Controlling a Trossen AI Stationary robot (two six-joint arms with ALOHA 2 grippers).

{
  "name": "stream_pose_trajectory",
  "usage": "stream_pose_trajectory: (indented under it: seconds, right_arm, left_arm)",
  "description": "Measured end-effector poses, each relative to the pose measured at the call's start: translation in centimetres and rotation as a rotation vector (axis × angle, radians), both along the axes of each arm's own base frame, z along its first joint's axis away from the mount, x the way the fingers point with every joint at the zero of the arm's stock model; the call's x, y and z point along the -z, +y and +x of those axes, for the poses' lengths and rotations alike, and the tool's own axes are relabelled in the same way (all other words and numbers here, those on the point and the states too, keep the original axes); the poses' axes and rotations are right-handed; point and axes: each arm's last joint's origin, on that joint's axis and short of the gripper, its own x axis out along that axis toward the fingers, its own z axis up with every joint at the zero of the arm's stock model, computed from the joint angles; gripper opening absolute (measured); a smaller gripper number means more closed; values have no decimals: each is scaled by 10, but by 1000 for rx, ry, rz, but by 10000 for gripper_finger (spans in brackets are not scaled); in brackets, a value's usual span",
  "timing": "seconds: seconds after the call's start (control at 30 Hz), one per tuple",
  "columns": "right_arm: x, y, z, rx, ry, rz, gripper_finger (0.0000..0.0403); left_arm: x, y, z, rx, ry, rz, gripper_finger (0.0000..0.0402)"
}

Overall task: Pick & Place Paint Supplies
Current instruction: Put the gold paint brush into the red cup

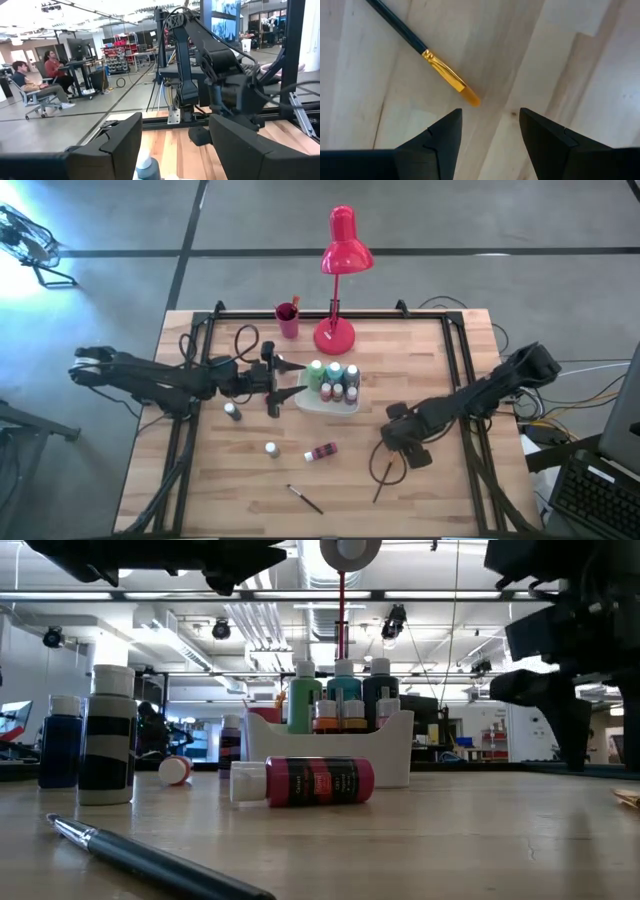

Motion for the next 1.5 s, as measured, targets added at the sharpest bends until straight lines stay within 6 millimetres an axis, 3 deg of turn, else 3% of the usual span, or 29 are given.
stream_pose_trajectory:
  seconds: [0.53,0.77,1.27,1.5]
  right_arm:
    - [22,21,10,-57,92,5,166]
    - [21,23,12,-32,78,8,155]
    - [17,27,18,-44,49,41,51]
    - [18,26,18,-66,53,35,62]
  left_arm:
    - [1,0,0,-1,7,0,236]
    - [1,0,0,0,7,0,236]
    - [1,0,0,-1,12,0,236]
    - [1,0,0,-1,12,0,236]
